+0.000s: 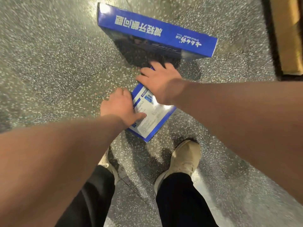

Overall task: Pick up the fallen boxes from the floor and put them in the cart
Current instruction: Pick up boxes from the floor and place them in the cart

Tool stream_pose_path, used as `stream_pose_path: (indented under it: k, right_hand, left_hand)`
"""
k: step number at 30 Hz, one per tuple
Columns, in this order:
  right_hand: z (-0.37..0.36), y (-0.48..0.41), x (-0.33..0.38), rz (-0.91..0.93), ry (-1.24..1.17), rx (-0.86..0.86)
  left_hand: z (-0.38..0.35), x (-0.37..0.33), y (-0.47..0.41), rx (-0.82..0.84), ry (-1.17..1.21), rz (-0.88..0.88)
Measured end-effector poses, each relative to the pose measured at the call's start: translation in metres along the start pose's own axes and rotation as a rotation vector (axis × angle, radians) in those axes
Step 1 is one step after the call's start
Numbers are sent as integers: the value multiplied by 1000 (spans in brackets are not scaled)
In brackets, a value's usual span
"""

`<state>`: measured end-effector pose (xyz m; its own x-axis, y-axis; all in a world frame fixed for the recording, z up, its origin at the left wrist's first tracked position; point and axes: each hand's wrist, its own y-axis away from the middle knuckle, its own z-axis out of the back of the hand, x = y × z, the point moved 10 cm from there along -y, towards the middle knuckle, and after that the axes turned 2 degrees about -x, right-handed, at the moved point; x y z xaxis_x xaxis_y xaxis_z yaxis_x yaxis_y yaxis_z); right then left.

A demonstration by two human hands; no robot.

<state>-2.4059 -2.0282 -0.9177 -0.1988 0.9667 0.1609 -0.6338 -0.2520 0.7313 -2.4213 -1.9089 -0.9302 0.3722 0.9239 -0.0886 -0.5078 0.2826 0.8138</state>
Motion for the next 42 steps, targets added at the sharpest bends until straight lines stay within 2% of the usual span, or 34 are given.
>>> stream_pose_path:
  k: [7,12,16,20,23,28,30,37,42]
  right_hand:
    - [14,2,3,14,25,-99]
    - [34,32,-5,-45,-62,-173]
    - [62,82,-16,-129,-67,-427]
    - [69,117,-18,-176,-58,-549]
    - [88,132,-27,-259,-92,-684]
    - [99,123,-52,-403,-127,-698]
    - [94,115,-60,-431,-117,-649]
    - [84,89,-79,-363,-150,-482]
    - [89,89,-82,-342,-140,-584]
  left_hand:
    - [7,-11,3,-11,157,-25]
    - [35,-19,17,-20,288,-30]
    - [80,-30,35,-115,116,-167]
    - [124,-48,52,-309,-189,-347]
    - [150,-59,56,-441,-301,-424]
    - [171,-71,40,-585,-339,-459]
    - [175,-76,33,-612,-348,-485]
    - [185,-77,17,-659,-445,-453]
    - [194,-73,13,-705,-381,-449]
